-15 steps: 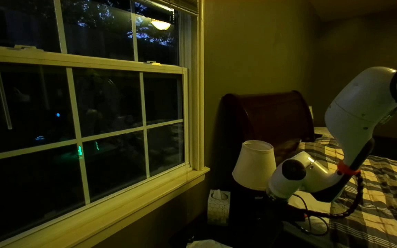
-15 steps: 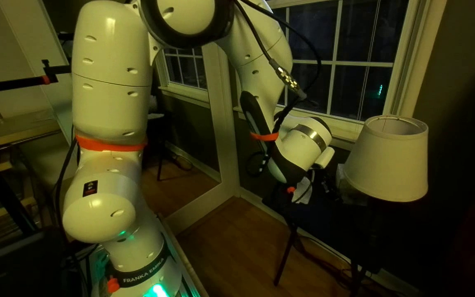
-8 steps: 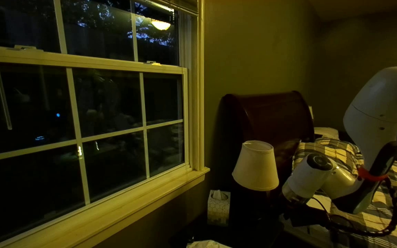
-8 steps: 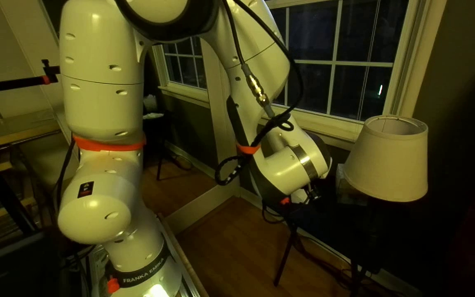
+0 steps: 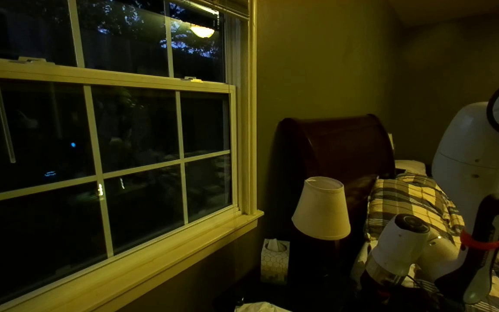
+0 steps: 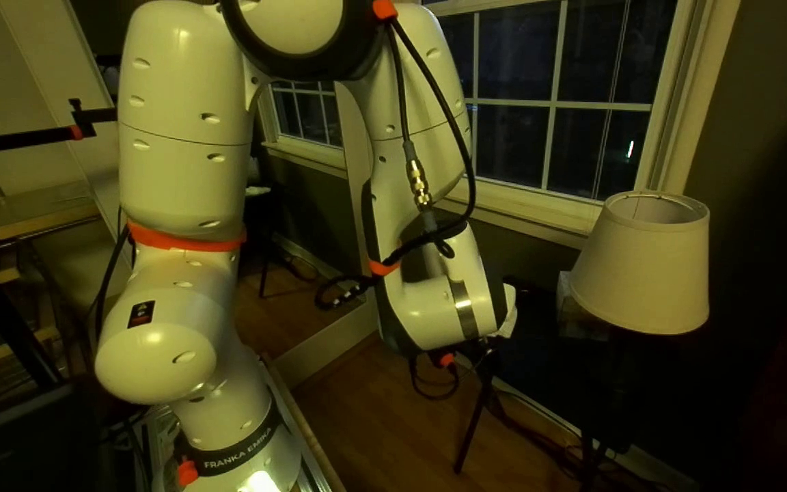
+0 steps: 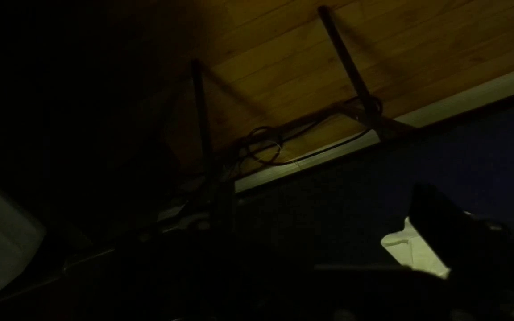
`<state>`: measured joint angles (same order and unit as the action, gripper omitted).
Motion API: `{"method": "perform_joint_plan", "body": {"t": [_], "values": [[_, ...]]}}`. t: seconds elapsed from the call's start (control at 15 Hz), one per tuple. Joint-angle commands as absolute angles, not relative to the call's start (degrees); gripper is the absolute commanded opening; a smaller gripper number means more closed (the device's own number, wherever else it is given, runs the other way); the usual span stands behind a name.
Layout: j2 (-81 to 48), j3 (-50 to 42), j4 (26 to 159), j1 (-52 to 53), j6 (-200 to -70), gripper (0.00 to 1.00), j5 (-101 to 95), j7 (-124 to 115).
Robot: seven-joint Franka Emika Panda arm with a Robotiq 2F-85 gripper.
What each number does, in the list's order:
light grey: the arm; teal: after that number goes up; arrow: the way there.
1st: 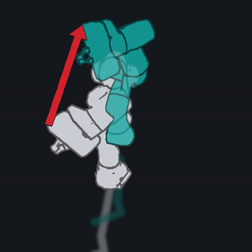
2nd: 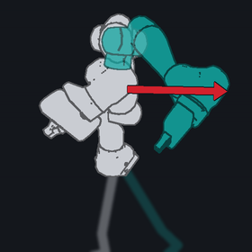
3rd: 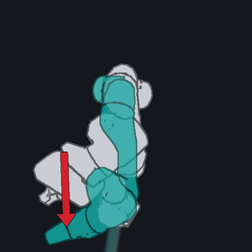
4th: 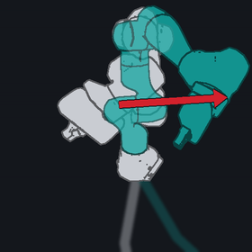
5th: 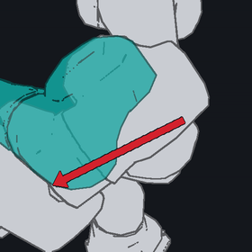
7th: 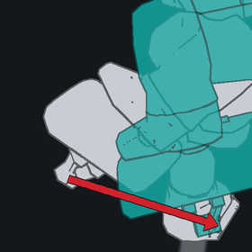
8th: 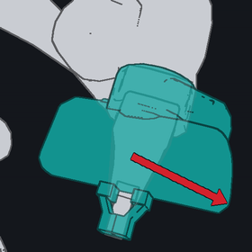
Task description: Turn off the table lamp
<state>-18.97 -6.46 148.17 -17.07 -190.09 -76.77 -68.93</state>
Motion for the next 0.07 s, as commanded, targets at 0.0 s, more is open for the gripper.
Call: {"method": "perform_joint_plan", "body": {"t": [0.0], "values": [[-18.24,-6.13,150.55,-16.71,-190.18,1.00,-65.31,-57.90]]}}
